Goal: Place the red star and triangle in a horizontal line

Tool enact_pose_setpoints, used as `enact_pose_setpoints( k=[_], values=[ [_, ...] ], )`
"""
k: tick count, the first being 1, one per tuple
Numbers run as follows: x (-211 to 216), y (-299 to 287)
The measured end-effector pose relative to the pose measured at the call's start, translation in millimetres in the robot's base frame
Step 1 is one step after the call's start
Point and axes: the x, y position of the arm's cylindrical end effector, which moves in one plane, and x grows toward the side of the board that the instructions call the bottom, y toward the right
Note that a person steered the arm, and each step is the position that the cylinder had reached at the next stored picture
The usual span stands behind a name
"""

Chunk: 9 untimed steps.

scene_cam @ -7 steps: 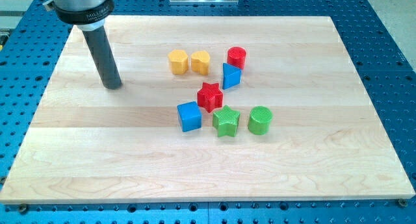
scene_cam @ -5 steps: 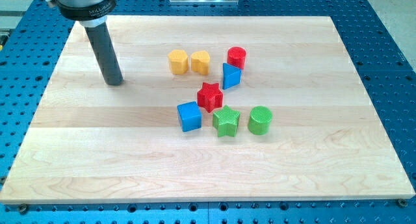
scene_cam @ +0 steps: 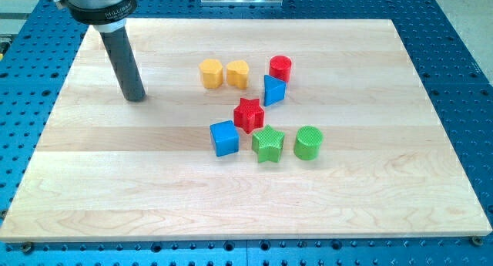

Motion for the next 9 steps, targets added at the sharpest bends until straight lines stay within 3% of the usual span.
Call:
enact_pose_setpoints(
  k=[4, 5, 6, 9],
  values=[
    [-18, 57],
    [5, 57],
    [57, 53],
    [60, 116]
  ],
)
